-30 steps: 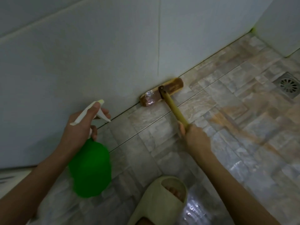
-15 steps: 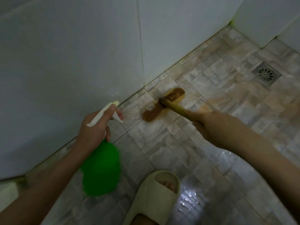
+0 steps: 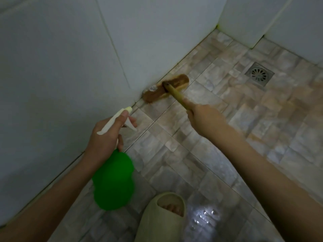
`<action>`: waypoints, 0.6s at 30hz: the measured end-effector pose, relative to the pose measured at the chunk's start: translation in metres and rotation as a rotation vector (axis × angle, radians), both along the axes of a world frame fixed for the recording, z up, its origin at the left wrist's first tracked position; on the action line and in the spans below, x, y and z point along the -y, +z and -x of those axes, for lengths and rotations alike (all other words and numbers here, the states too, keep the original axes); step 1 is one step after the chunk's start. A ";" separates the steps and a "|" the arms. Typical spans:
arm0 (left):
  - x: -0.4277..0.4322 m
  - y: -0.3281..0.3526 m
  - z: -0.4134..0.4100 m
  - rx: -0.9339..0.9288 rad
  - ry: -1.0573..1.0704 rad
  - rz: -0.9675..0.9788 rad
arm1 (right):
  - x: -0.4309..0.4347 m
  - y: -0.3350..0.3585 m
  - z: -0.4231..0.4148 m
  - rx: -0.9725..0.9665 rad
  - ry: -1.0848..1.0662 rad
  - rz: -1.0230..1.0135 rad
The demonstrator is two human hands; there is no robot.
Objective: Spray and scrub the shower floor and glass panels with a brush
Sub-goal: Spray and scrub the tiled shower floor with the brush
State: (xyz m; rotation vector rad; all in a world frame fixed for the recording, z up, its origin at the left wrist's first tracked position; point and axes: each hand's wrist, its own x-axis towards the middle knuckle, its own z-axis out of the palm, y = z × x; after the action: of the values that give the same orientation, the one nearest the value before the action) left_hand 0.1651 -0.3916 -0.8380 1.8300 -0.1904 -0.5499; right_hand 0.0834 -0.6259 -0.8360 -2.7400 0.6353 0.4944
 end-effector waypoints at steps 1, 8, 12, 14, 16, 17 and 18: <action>0.005 -0.001 -0.002 0.005 -0.004 0.005 | 0.004 0.003 0.006 -0.019 -0.014 -0.008; 0.044 -0.004 -0.016 0.005 -0.046 0.004 | 0.025 0.001 -0.004 0.001 -0.178 0.002; 0.068 -0.001 -0.028 0.017 -0.042 -0.002 | 0.049 -0.002 -0.030 -0.011 -0.269 0.010; 0.080 0.002 -0.035 0.020 -0.052 0.008 | 0.032 0.007 -0.012 -0.082 -0.297 -0.010; 0.092 0.005 -0.040 0.017 -0.072 0.007 | 0.021 0.010 -0.007 -0.083 -0.312 -0.013; 0.097 0.005 -0.042 0.021 -0.076 -0.002 | 0.028 0.005 -0.016 -0.046 -0.301 0.032; 0.103 0.005 -0.045 0.032 -0.074 -0.013 | 0.041 -0.004 -0.029 -0.005 -0.316 0.066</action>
State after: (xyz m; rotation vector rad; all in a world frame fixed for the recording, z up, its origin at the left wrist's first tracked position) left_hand 0.2098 -0.4941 -0.8327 1.8506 -0.2777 -0.5747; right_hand 0.1123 -0.6670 -0.8400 -2.6264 1.0787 0.4109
